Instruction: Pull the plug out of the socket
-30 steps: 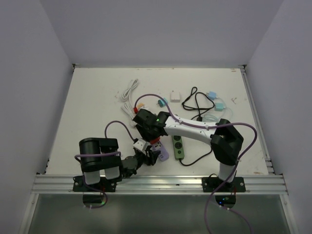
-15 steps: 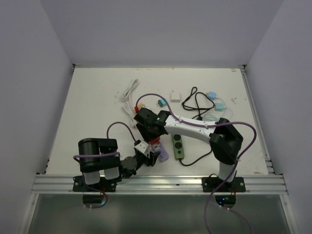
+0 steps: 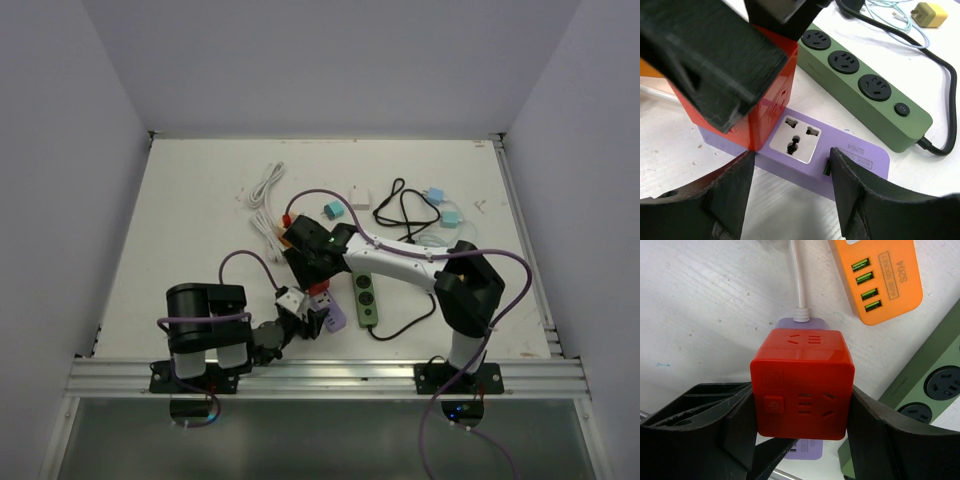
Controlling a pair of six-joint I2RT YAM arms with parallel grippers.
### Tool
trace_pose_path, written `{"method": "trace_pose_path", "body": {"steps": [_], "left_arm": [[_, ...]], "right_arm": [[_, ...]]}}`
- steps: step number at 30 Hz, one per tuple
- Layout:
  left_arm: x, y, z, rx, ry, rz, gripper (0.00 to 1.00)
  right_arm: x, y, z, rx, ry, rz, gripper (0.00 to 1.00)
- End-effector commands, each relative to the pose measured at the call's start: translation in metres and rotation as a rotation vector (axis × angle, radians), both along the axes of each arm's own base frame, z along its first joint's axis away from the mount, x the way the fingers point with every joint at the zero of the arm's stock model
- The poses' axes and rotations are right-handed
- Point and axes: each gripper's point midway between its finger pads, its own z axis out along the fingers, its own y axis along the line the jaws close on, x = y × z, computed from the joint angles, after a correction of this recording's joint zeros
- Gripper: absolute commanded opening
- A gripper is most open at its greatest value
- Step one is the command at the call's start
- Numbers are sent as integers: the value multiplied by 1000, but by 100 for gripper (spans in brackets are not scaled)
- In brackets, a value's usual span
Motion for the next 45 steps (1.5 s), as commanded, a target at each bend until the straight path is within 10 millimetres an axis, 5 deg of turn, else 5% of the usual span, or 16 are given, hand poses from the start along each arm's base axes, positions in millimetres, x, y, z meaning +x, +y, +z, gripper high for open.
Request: {"method": "trace_pose_path", "body": {"steps": [1, 10, 19, 23, 29, 37, 41, 45], "left_arm": [[0, 13, -2, -17, -40, -8, 62], [-8, 20, -24, -31, 51, -3, 59], [-8, 22, -32, 0, 74, 12, 59], [-8, 23, -41, 29, 92, 21, 60], [-8, 26, -48, 47, 114, 39, 60], [-9, 29, -53, 58, 129, 44, 59], [-10, 28, -61, 79, 153, 51, 59], [-10, 28, -63, 80, 158, 53, 59]], "right_arm": [[-49, 67, 35, 386, 238, 81, 0], [-47, 65, 31, 459, 302, 66, 0], [-29, 41, 6, 31, -6, 27, 0], [-32, 39, -6, -14, -3, 28, 0], [-48, 49, 8, 136, 100, 56, 0], [-37, 58, 41, 438, 252, 22, 0], [-27, 56, 52, 356, 138, 47, 0], [-37, 53, 39, 197, 74, 80, 0]]}}
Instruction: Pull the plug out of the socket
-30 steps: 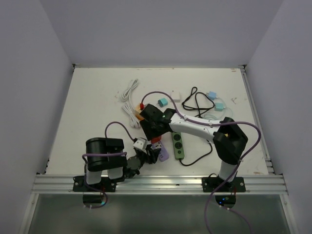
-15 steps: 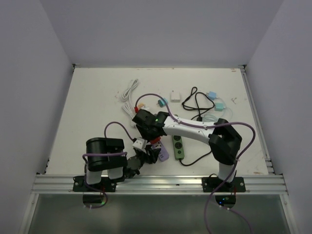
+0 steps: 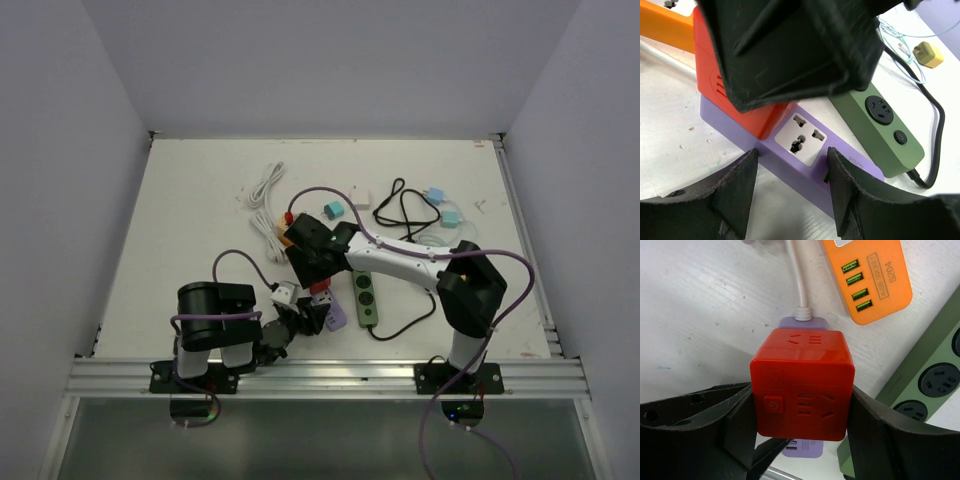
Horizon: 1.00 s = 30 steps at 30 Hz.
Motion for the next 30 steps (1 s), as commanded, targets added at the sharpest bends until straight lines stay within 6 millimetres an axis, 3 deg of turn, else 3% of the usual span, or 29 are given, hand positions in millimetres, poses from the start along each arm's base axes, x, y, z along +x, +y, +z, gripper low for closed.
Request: {"method": "trace_pose_path", "body": {"steps": [1, 4, 8, 15, 18, 23, 27, 30], "left_arm": [[-14, 30, -52, 249, 16, -97, 59], [-14, 29, -52, 250, 17, -98, 59], [-14, 30, -54, 262, 22, -97, 59], [-15, 31, -54, 253, 39, -98, 59], [-15, 33, -56, 261, 43, -94, 59], [-15, 32, -55, 258, 44, -99, 59], [-15, 29, -57, 266, 51, -103, 59], [-15, 28, -57, 263, 52, -104, 59]], "right_arm": [[-38, 55, 34, 100, 15, 105, 0], [-41, 54, 30, 15, -28, 119, 0], [-54, 62, 35, 83, 18, 154, 0], [-63, 76, 65, 412, 190, 163, 0], [-60, 71, 74, 483, 218, 145, 0], [-46, 62, 69, 382, 130, 113, 0], [-55, 66, 53, 293, 119, 132, 0], [-53, 68, 58, 262, 80, 131, 0]]}}
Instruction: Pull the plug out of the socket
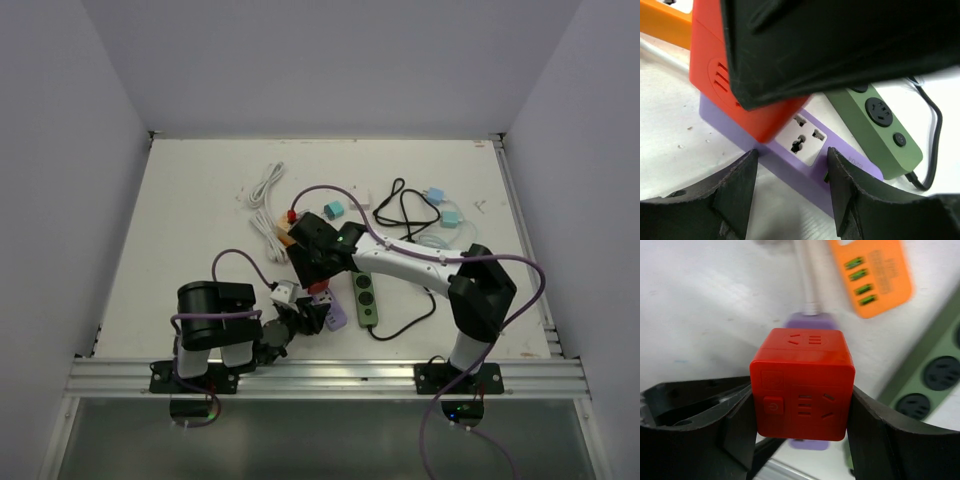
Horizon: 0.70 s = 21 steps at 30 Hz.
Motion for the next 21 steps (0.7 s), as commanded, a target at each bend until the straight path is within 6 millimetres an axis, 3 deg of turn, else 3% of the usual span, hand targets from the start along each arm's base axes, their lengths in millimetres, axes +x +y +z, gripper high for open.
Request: {"method": "trace_pose_path", "body": {"steps": [1, 8, 10, 16, 21], "left_arm": [[-17, 30, -59, 291, 40, -113, 59], [-17, 27, -59, 295, 42, -119, 59], [-16, 26, -59, 295, 40, -118, 59], [-15, 28, -53, 298, 30, -110, 60], [-12, 31, -45, 325, 5, -106, 61]], "right_arm": [[-47, 69, 53, 247, 80, 138, 0], [-25, 39, 99, 217, -53, 89, 0], [-18, 31, 102, 215, -65, 69, 0], [17, -19, 95, 163, -94, -51, 0], [38, -52, 109, 204, -111, -122, 0]]}}
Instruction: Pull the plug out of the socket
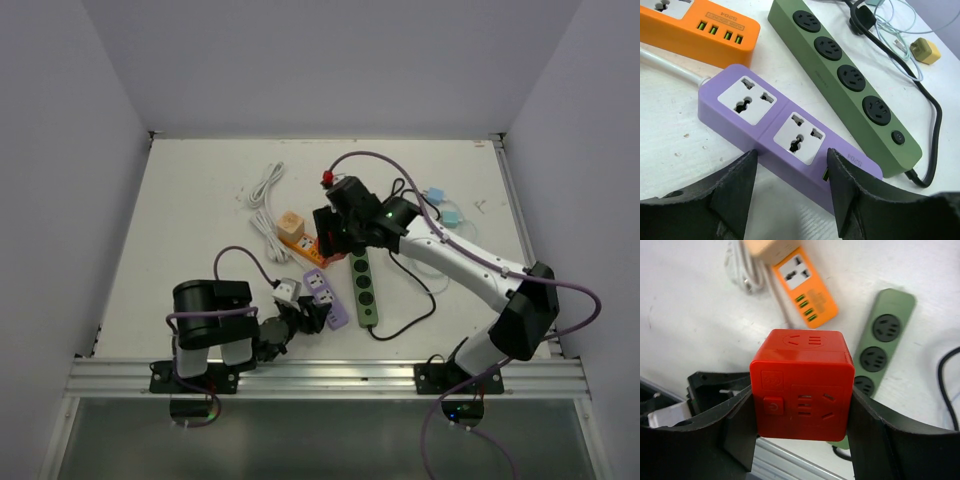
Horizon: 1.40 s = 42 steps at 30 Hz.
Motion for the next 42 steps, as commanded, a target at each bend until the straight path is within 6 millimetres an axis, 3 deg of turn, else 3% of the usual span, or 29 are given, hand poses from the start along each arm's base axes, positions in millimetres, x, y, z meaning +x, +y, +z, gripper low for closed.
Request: {"method": "trace_pose_path", "body": {"steps": [1, 6, 7, 9, 11, 15, 17, 18, 21, 22, 24, 26, 27, 30, 32, 34, 35, 36, 37, 38, 39, 40, 41, 42], "left_arm": [[-15, 37, -51, 335, 14, -79, 62], [-7, 32, -26, 345, -33, -70, 65], [-4, 27, -13, 318, -52, -67, 66], [1, 25, -4, 345, -77, -70, 68], [8, 18, 20, 319, -121, -76, 70], [28, 1, 71, 301, -190, -86, 72], [39, -5, 110, 264, -250, -69, 73], [41, -3, 115, 288, -251, -73, 74], [51, 1, 161, 281, -294, -43, 78], [53, 6, 183, 255, -318, -24, 79], [58, 17, 208, 267, -309, 26, 82], [63, 33, 253, 189, -297, 92, 82], [65, 49, 252, 235, -268, 135, 82], [62, 90, 291, 235, -279, 241, 82], [58, 116, 316, 253, -326, 301, 83], [55, 147, 326, 284, -335, 402, 84], [53, 156, 334, 292, -343, 423, 84], [50, 168, 336, 304, -339, 450, 84], [48, 174, 338, 305, -338, 464, 84], [46, 179, 338, 317, -341, 472, 84], [45, 187, 337, 343, -345, 489, 84], [42, 195, 339, 347, -352, 501, 85], [40, 201, 339, 369, -358, 509, 86], [37, 210, 340, 370, -359, 530, 86]], "right_arm": [[20, -25, 21, 55, -42, -49, 0], [37, -66, 20, 53, -44, -130, 0], [42, -79, 19, 56, -45, -164, 0], [45, -88, 17, 76, -36, -178, 0], [50, -101, 14, 75, -38, -212, 0], [50, -106, 8, 94, -21, -214, 0], [49, -101, 11, 126, -22, -198, 0], [49, -98, 13, 140, -26, -190, 0], [51, -85, 20, 211, -54, -144, 2], [48, -78, 20, 238, -42, -113, 2], [50, -69, 23, 277, -52, -87, 3], [48, -54, 23, 301, -51, -44, 4], [47, -48, 24, 300, -57, -31, 4], [40, -12, 25, 283, -94, 51, 7], [32, 25, 25, 289, -100, 121, 9], [28, 56, 29, 307, -120, 161, 10], [33, 72, 15, 302, -106, 171, 10], [31, 93, 29, 328, -125, 204, 9], [31, 106, 29, 332, -125, 226, 9], [33, 122, 3, 292, -82, 240, 9], [33, 134, 0, 286, -77, 258, 9], [32, 161, 18, 314, -112, 301, 9], [32, 174, -9, 270, -72, 315, 9], [34, 197, 8, 307, -104, 342, 9]]}}
